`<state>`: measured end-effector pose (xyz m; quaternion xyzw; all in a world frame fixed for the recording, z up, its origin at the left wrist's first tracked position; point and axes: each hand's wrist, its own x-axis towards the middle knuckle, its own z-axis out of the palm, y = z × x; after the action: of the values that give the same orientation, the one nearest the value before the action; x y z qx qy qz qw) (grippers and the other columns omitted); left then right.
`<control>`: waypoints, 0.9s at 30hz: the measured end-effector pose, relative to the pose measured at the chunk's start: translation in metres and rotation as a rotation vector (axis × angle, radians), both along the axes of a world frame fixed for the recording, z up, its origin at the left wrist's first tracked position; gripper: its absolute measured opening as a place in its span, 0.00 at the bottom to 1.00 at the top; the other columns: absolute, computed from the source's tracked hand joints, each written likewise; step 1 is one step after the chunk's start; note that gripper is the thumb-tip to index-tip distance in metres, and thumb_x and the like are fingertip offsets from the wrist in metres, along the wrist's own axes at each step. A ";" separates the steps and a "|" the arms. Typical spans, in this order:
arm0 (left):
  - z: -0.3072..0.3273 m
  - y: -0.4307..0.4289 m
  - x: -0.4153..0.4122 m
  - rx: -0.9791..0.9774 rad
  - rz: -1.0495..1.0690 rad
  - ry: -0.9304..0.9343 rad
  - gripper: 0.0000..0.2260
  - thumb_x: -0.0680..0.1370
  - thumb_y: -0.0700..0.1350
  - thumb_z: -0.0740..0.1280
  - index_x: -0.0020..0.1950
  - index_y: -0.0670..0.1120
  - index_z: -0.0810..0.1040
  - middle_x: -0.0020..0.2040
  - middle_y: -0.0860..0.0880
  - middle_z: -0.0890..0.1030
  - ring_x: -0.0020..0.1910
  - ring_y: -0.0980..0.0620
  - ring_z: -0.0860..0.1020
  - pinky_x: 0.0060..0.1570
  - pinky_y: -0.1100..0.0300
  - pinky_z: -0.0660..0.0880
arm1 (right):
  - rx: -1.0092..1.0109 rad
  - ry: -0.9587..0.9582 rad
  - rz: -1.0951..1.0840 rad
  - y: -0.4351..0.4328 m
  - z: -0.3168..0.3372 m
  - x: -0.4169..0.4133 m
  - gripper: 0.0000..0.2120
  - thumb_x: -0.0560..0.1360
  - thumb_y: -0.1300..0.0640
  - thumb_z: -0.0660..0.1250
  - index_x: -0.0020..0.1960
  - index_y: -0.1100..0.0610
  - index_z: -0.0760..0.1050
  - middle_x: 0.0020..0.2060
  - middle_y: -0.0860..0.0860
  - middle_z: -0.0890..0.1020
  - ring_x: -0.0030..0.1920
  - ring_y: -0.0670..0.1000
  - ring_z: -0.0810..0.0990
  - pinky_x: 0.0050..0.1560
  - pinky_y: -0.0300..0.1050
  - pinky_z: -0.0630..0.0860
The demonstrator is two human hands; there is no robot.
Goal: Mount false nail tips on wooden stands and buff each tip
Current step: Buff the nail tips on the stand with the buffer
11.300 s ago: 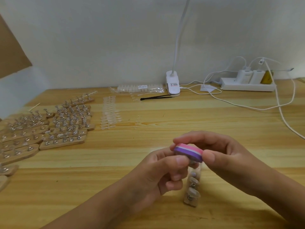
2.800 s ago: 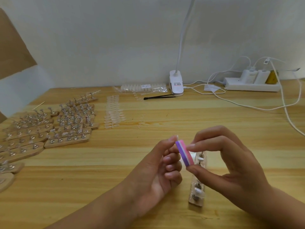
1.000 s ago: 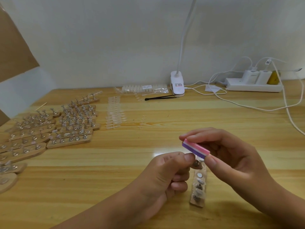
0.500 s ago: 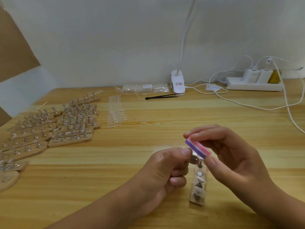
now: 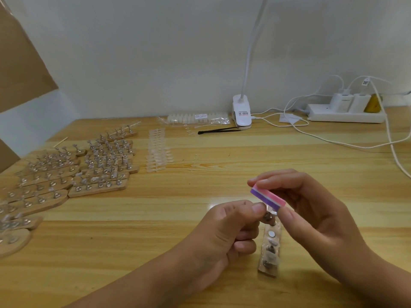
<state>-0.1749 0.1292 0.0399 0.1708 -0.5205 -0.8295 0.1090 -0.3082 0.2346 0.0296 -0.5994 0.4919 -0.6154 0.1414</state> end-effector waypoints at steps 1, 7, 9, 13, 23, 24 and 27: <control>0.000 0.000 0.000 0.002 -0.003 0.001 0.12 0.64 0.53 0.72 0.37 0.46 0.78 0.29 0.56 0.69 0.29 0.57 0.60 0.26 0.70 0.60 | 0.011 -0.007 -0.005 0.000 0.000 0.000 0.13 0.75 0.60 0.62 0.58 0.57 0.76 0.56 0.48 0.81 0.61 0.52 0.79 0.60 0.43 0.76; -0.002 -0.002 0.001 0.005 -0.033 0.038 0.07 0.65 0.52 0.73 0.37 0.49 0.82 0.29 0.57 0.73 0.28 0.59 0.63 0.26 0.71 0.61 | 0.069 -0.024 0.000 -0.002 0.000 0.002 0.14 0.76 0.58 0.61 0.60 0.58 0.77 0.56 0.48 0.82 0.59 0.52 0.80 0.58 0.42 0.77; -0.003 0.000 0.001 -0.039 -0.075 0.052 0.05 0.66 0.52 0.72 0.37 0.52 0.84 0.30 0.58 0.74 0.28 0.60 0.64 0.26 0.71 0.63 | 0.118 -0.020 0.009 -0.002 -0.001 0.001 0.14 0.76 0.57 0.62 0.59 0.57 0.79 0.56 0.48 0.82 0.60 0.51 0.80 0.57 0.44 0.77; -0.004 0.001 0.001 -0.054 -0.093 0.055 0.07 0.65 0.51 0.73 0.38 0.49 0.82 0.34 0.56 0.79 0.27 0.60 0.66 0.26 0.71 0.64 | -0.016 0.028 -0.061 -0.002 0.000 0.001 0.14 0.76 0.62 0.60 0.56 0.56 0.82 0.59 0.48 0.81 0.63 0.51 0.78 0.61 0.40 0.74; -0.004 -0.001 0.002 -0.015 -0.079 0.032 0.08 0.64 0.52 0.74 0.38 0.48 0.82 0.31 0.56 0.75 0.28 0.59 0.64 0.25 0.71 0.64 | 0.163 -0.100 0.012 -0.005 0.002 -0.003 0.16 0.76 0.53 0.61 0.60 0.50 0.82 0.59 0.49 0.82 0.62 0.48 0.78 0.57 0.35 0.74; -0.004 -0.002 0.001 0.000 -0.067 0.011 0.12 0.64 0.52 0.74 0.39 0.45 0.80 0.30 0.55 0.72 0.27 0.59 0.63 0.24 0.71 0.63 | 0.139 -0.143 -0.014 -0.006 0.002 -0.005 0.16 0.76 0.52 0.61 0.59 0.50 0.82 0.58 0.50 0.83 0.61 0.49 0.80 0.57 0.36 0.75; -0.003 -0.004 0.000 0.045 -0.016 -0.030 0.22 0.62 0.51 0.74 0.45 0.40 0.72 0.28 0.54 0.65 0.26 0.58 0.61 0.23 0.70 0.61 | 0.088 -0.222 0.002 -0.002 0.004 -0.005 0.16 0.77 0.48 0.62 0.59 0.50 0.82 0.56 0.53 0.84 0.59 0.53 0.81 0.59 0.43 0.76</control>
<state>-0.1752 0.1251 0.0365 0.1816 -0.5045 -0.8392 0.0908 -0.3137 0.2321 0.0340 -0.5214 0.4991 -0.6556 0.2220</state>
